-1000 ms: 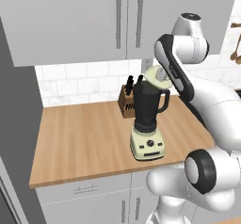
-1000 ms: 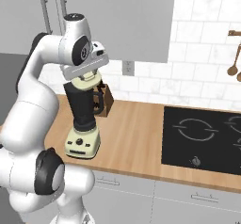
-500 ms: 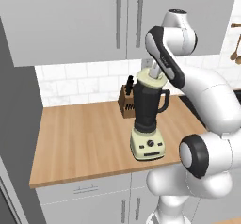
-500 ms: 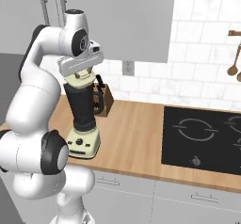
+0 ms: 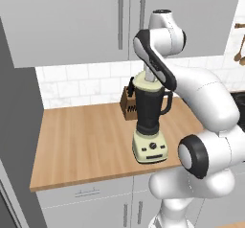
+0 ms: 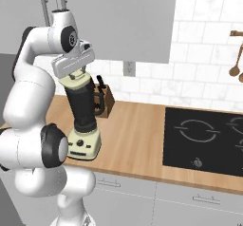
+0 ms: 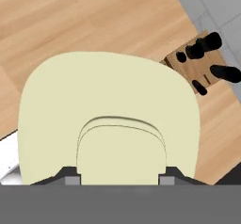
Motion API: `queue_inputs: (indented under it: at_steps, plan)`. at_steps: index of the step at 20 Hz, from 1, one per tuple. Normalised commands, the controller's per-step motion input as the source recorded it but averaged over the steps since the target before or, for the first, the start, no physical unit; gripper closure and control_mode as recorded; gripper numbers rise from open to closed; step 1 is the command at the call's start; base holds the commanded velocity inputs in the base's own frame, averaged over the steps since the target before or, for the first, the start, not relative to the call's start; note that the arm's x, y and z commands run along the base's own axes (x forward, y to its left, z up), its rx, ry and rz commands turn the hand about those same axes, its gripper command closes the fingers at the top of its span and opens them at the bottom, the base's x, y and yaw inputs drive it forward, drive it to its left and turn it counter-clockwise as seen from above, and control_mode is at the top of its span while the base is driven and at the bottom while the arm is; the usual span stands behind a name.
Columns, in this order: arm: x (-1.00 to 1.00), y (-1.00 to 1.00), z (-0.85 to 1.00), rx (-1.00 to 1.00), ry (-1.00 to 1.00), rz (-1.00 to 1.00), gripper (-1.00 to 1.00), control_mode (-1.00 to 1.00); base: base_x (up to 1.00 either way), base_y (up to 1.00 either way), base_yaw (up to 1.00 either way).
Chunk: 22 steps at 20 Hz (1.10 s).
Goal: Close the lid blender by securely placing the lid on top.
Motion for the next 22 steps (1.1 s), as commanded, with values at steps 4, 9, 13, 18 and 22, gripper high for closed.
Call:
queue_inputs:
  at_steps: [4,9,13,18,22]
  plan:
    - [0.16,0.18,-0.07,-0.11,0.01,0.05,1.0,-1.0,0.0,0.0,0.0]
    - [0.31,-0.02,-0.01,-0.04,0.05,0.02,1.0,-1.0,0.0,0.0,0.0]
    - [0.06,-0.12,-0.01,0.0,0.0,0.02,1.0,-1.0,0.0,0.0,0.0]
    - [0.07,-0.01,-0.15,0.06,-0.01,0.0,1.0,-1.0,0.0,0.0,0.0]
    - [0.18,-0.15,-0.09,0.01,-0.01,0.0,1.0,-1.0,0.0,0.0,0.0]
